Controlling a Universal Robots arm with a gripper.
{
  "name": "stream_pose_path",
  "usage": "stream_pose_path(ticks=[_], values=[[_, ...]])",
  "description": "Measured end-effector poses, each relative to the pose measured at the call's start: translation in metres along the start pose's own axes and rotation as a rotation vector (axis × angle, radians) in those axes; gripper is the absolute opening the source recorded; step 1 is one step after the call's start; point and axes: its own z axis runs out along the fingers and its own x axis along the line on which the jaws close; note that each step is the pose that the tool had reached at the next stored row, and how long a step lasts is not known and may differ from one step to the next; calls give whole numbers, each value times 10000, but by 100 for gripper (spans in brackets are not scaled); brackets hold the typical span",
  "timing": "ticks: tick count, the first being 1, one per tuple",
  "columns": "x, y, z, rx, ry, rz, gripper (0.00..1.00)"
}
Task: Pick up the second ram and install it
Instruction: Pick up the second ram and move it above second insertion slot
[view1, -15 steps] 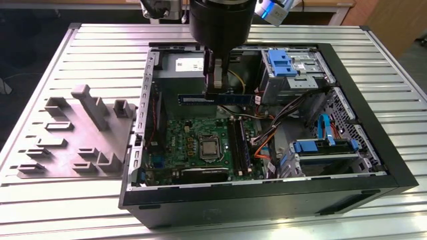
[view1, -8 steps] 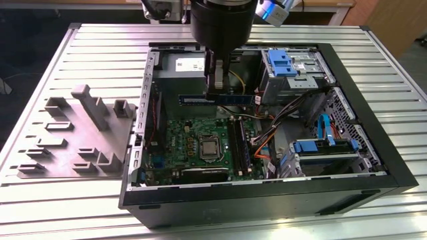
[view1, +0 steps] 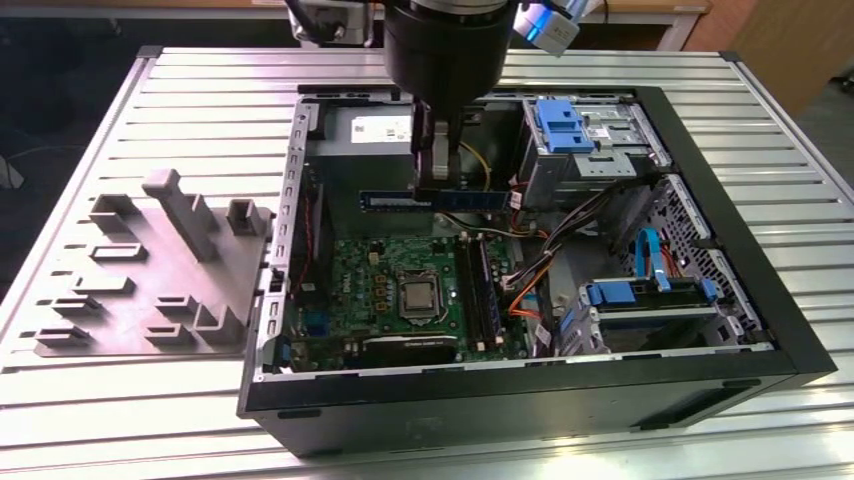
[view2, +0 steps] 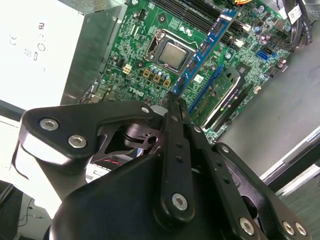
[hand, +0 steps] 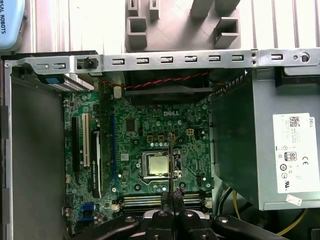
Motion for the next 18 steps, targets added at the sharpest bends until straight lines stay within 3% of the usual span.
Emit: stream_pose_path(ticks=[7,18], values=[[0,-11,28,0,-2,-1,11],[3,-24,174,1,-4,-2,11]])
